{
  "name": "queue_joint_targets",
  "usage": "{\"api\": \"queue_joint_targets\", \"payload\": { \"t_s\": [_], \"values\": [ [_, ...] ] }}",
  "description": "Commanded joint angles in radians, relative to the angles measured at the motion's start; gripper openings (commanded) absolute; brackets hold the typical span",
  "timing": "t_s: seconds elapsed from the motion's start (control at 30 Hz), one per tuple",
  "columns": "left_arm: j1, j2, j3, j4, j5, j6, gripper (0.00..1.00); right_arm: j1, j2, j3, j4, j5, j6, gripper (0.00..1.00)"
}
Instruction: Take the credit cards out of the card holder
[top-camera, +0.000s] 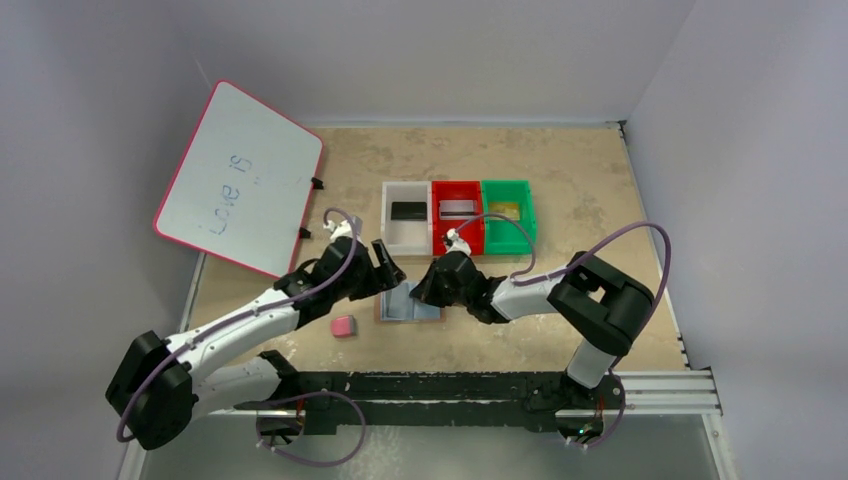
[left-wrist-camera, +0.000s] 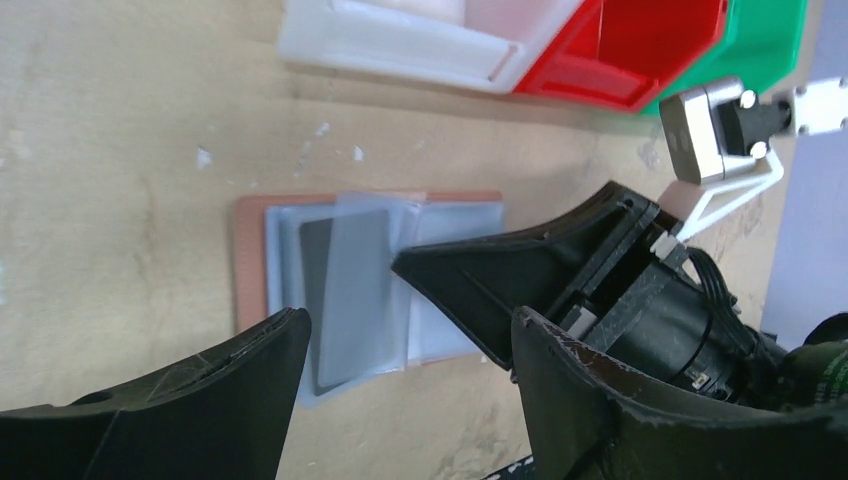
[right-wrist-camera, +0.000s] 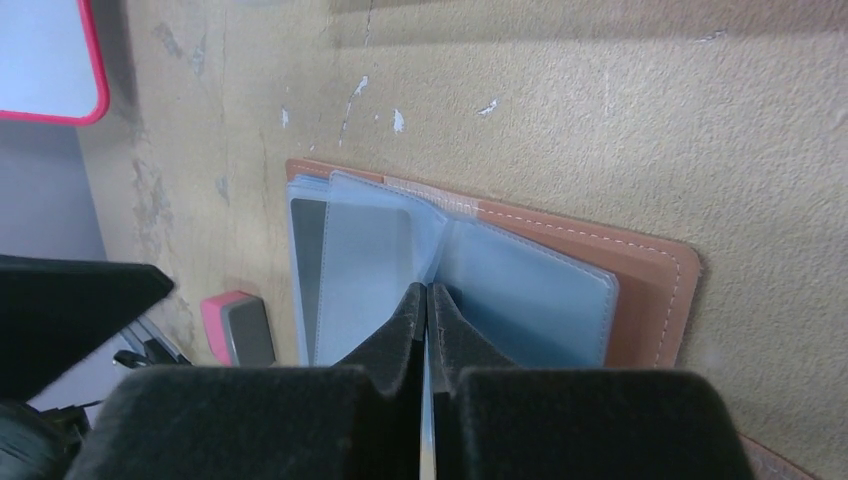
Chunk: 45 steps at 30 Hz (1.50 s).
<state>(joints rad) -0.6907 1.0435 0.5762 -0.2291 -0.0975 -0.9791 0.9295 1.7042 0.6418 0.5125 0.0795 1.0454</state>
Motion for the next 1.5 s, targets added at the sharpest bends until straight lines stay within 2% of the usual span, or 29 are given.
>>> {"api": "queue_joint_targets", "payload": {
  "t_s": [0.0,0.13,0.27,0.47,0.9,1.17,1.4,1.47],
  "values": [
    [-0.077,0.061,0.007,0.121,-0.028,-0.046,0.73,-0.001,0.036,-0.049,-0.11,0.012,0.009,0.0],
    [-0.137,0.142,0.023,0.152,-0.074,-0.062,0.71,-0.004,0.042,-0.058,-0.1,0.01,0.017,0.0],
    [-0.152,0.197,0.031,0.133,-0.159,-0.074,0.67,-0.01,0.048,-0.064,-0.097,0.006,0.024,0.0],
    [-0.161,0.236,0.036,0.145,-0.259,-0.075,0.66,-0.016,0.051,-0.068,-0.095,0.004,0.025,0.0],
    [-0.163,0.294,0.053,0.189,-0.233,-0.024,0.66,-0.035,0.066,-0.071,-0.083,-0.017,0.018,0.0],
    [-0.163,0.358,0.033,0.173,-0.267,-0.075,0.66,-0.037,0.053,-0.077,-0.08,-0.024,0.008,0.0],
    [-0.164,0.381,0.012,0.204,-0.223,-0.075,0.66,-0.041,0.072,-0.067,-0.097,-0.029,0.017,0.0],
    [-0.165,0.385,0.006,0.229,-0.203,-0.074,0.66,-0.043,0.073,-0.064,-0.109,-0.025,0.024,0.03]
  ]
}}
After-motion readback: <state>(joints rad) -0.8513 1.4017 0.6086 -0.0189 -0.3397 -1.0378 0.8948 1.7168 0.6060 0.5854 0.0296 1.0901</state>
